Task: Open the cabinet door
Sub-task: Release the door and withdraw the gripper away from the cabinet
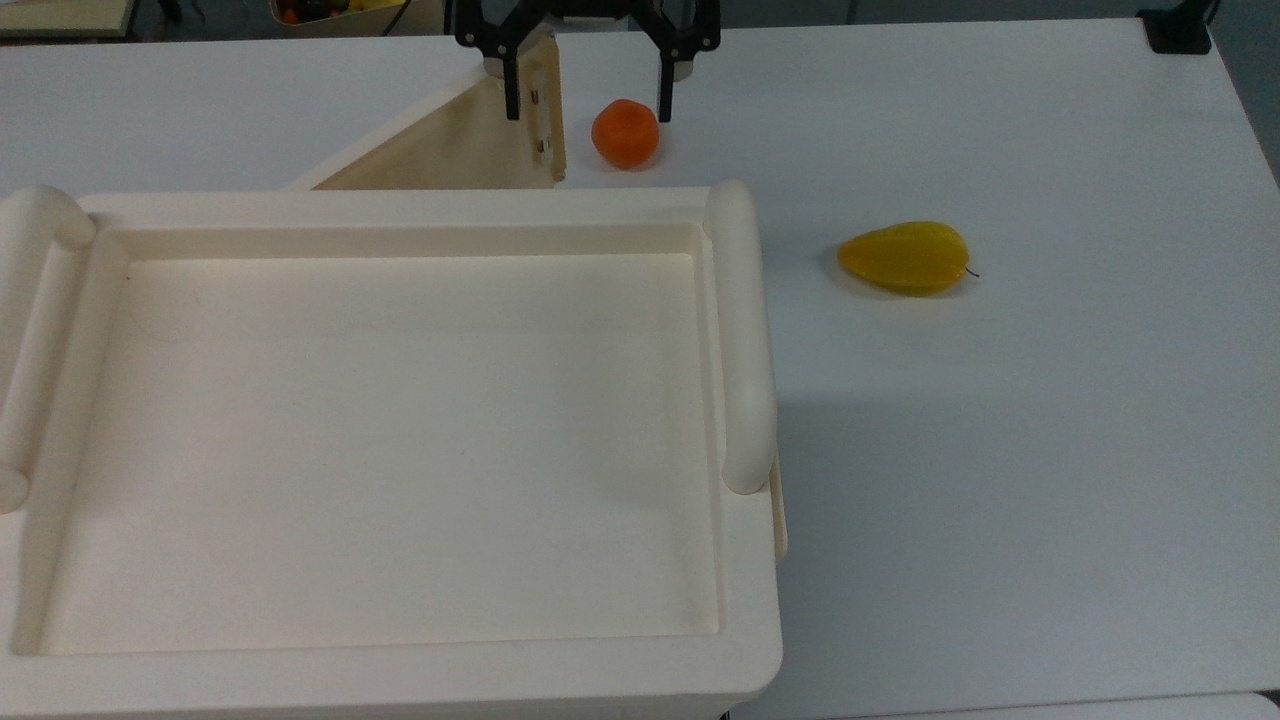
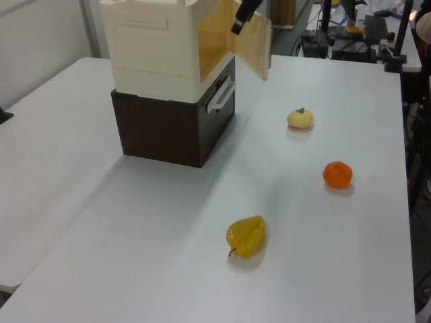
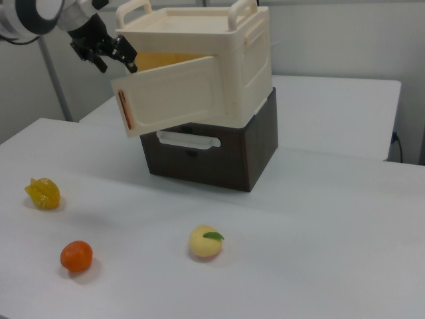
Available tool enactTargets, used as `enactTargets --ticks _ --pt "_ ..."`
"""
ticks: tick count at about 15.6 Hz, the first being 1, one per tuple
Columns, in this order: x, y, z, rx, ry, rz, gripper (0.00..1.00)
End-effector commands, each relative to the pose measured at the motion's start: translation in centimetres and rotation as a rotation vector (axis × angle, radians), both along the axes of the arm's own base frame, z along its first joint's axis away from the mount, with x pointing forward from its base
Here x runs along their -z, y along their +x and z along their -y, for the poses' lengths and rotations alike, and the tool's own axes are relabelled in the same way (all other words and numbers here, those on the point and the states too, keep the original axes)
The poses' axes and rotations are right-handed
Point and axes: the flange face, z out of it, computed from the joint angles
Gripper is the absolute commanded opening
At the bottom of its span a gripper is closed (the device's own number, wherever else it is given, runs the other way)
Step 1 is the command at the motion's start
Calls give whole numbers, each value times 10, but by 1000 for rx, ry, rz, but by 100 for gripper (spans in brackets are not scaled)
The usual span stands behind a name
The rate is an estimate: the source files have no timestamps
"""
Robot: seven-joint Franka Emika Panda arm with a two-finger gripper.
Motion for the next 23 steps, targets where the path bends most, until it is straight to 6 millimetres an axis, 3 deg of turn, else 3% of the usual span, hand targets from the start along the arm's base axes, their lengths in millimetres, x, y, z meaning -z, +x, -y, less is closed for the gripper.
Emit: enactTargets --ticks 1,8,11,18,23 --pt "-8 -27 33 17 -17 -116 100" --pt "10 -43 75 8 -31 -310 100" --pt "18 -43 72 0 13 -334 100" --pt "79 -47 69 5 2 -463 100" --pt "85 -50 69 13 -8 -488 100"
